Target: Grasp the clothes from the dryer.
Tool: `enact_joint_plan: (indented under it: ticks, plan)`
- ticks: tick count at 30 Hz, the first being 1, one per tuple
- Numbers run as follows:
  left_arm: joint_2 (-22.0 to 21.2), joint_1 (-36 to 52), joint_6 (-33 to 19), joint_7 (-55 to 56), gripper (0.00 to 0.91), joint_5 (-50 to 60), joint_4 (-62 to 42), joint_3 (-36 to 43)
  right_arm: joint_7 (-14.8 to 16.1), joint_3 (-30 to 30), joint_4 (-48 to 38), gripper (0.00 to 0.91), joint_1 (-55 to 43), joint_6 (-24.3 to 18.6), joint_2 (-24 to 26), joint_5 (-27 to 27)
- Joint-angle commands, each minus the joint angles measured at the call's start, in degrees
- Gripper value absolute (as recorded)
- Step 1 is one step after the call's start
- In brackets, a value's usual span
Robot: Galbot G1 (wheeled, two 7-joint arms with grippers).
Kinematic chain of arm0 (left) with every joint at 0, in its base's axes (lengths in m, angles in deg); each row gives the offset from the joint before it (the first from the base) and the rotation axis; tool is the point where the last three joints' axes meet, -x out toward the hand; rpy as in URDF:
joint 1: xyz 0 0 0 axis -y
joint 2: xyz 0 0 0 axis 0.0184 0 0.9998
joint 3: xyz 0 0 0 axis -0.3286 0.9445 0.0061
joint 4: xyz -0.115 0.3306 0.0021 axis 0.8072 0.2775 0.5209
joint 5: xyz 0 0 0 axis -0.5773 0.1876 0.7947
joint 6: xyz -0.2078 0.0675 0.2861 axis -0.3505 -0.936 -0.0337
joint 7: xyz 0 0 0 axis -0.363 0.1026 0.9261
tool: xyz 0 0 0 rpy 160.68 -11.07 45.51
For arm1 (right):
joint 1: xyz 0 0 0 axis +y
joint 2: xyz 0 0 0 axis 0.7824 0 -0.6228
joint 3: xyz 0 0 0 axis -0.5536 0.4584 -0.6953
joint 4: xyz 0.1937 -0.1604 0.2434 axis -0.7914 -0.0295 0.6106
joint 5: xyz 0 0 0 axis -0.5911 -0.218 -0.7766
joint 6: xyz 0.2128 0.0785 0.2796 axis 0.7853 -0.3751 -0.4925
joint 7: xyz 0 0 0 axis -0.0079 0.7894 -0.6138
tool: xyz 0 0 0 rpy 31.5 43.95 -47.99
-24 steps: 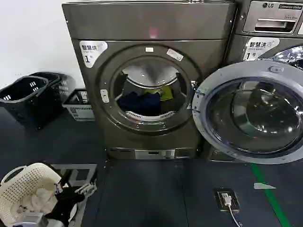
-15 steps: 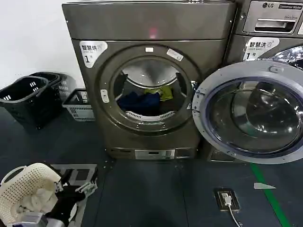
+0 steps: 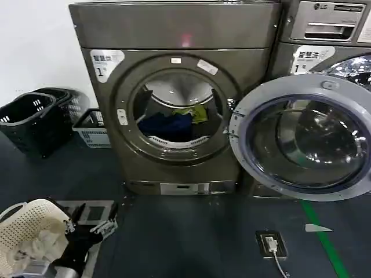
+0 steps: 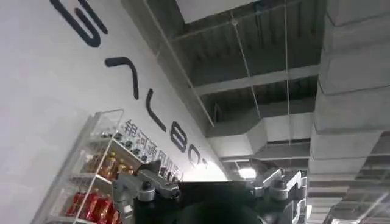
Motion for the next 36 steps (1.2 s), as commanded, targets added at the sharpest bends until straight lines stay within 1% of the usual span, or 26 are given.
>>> enact_joint_plan:
  ticks: [1, 15, 17, 19, 22, 25, 33, 36]
  plan:
    - [-0.02, -0.04, -0.27, -0.02, 0.907, 0.12, 0.01, 0.03, 0.10, 0.01, -0.02, 0.907, -0.01, -0.10, 0.06, -0.08]
    - [0.14, -0.31, -0.29, -0.28, 0.907, 0.27, 0.48, 0.26, 0.27, 0.14, 0.26, 0.907, 0.00, -0.29, -0.14, -0.73]
    - [0.11, -0.18, -0.36, -0.30, 0.907, 0.25, 0.53, 0.28, 0.04, 0.25, 0.24, 0.907, 0.08, -0.94, -0.11, -1.06]
    - [0.08, -0.09, -0.41, -0.33, 0.907, 0.30, 0.53, 0.29, 0.35, 0.31, 0.25, 0.907, 0.06, -2.05, -0.11, -1.33]
    - [0.09, 0.19, -0.58, -0.44, 0.907, 0.49, 0.56, 0.27, 1.22, 0.22, 0.32, 0.907, -0.03, -2.00, -0.20, -1.78]
    - [-0.04, 0.53, -1.07, -0.61, 0.907, 1.23, 0.42, 0.38, -0.28, 0.27, 0.28, 0.907, -0.07, -2.26, -0.07, -2.56]
    - [0.08, 1.19, -2.44, -1.43, 0.907, 2.34, 0.19, 1.38, 0.40, -0.50, 0.12, 0.907, 0.55, -3.23, -0.04, -4.05]
    - [0.27, 1.36, -2.61, -1.53, 0.907, 2.45, 0.08, 1.41, -0.25, -1.17, 0.03, 0.907, 0.98, -2.83, -0.06, -4.47]
